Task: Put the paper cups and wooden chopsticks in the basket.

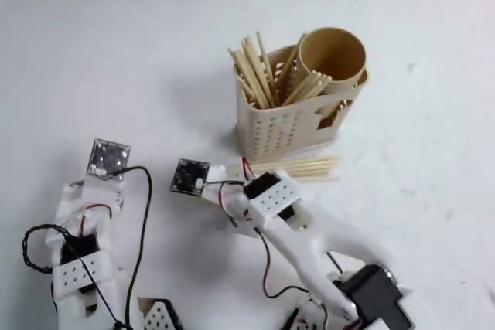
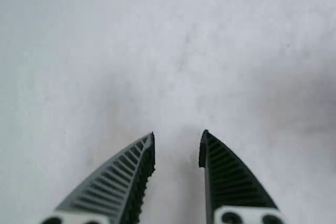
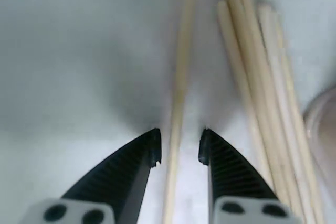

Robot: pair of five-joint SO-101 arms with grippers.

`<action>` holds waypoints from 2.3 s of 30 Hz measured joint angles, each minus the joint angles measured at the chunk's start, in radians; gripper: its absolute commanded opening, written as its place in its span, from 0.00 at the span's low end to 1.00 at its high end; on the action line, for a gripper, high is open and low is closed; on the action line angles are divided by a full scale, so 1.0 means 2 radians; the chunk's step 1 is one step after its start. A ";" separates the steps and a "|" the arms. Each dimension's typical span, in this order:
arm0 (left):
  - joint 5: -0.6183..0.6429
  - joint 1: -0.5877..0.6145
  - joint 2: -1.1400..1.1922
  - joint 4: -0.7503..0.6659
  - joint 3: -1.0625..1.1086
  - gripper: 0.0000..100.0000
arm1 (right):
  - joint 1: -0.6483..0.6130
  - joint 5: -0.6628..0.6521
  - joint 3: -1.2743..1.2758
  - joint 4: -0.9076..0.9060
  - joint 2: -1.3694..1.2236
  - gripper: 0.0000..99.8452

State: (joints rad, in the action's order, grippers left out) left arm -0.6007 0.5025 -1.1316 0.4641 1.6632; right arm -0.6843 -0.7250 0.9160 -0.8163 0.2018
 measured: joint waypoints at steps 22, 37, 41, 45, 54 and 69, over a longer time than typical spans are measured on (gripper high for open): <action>0.000 0.000 0.000 0.000 0.000 0.15 | 0.028 0.060 -0.025 -0.051 0.122 0.02; 0.000 0.000 0.000 0.000 0.000 0.15 | 0.129 0.252 -0.313 -0.073 0.331 0.02; 0.000 0.000 0.000 0.000 0.000 0.15 | 0.148 0.295 -0.359 -0.008 0.284 0.02; 0.000 0.000 0.000 0.000 0.000 0.15 | 0.157 0.302 -0.364 0.097 0.221 0.02; 0.000 0.000 0.000 0.000 0.000 0.15 | 0.166 0.302 -0.358 0.162 0.127 0.02; 0.000 0.000 0.000 0.000 0.000 0.15 | 0.193 0.303 -0.128 0.275 0.201 0.28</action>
State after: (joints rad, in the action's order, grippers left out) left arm -0.6007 0.5025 -1.1316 0.4641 1.6632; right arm -0.2992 -0.1189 0.6598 -0.2654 0.6038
